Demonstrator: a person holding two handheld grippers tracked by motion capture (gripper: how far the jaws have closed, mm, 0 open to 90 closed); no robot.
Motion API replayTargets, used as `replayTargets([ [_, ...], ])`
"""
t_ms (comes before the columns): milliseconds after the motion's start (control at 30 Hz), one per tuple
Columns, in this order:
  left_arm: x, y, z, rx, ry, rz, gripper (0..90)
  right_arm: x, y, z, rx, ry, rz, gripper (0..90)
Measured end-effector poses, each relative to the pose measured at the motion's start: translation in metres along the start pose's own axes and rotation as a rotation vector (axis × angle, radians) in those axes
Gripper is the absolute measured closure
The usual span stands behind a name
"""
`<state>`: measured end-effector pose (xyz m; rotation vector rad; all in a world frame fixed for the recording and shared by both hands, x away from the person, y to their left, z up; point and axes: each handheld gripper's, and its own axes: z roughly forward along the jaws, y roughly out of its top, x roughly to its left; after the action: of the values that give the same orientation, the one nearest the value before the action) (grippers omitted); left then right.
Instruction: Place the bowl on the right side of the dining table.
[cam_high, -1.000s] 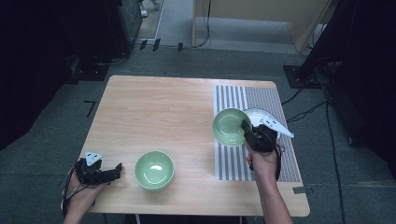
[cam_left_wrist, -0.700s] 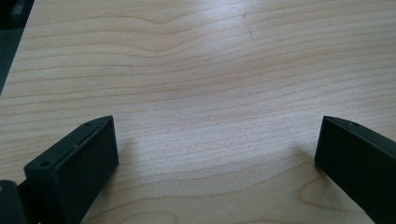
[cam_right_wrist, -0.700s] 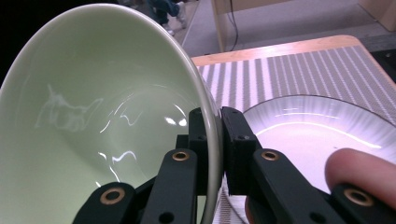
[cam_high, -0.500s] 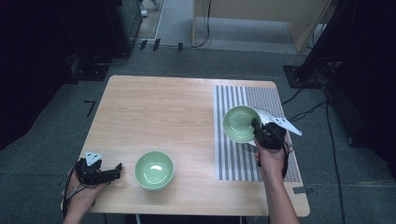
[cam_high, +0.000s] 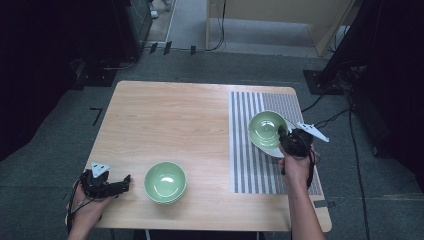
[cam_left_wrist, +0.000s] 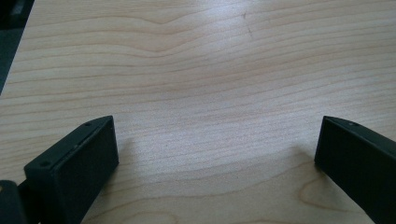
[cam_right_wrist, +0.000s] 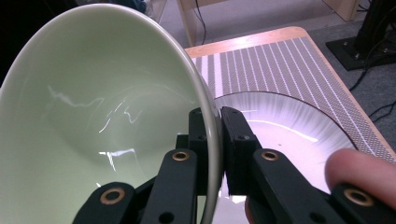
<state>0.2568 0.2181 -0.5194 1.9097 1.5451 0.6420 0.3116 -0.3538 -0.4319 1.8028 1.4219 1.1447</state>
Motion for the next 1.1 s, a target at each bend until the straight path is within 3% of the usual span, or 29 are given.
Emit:
replayTargets([
  [1100,0.0,0.0,0.0,0.0,0.0,0.0,0.0,-0.04,0.0,0.029,0.046,-0.108,0.064,84.0],
])
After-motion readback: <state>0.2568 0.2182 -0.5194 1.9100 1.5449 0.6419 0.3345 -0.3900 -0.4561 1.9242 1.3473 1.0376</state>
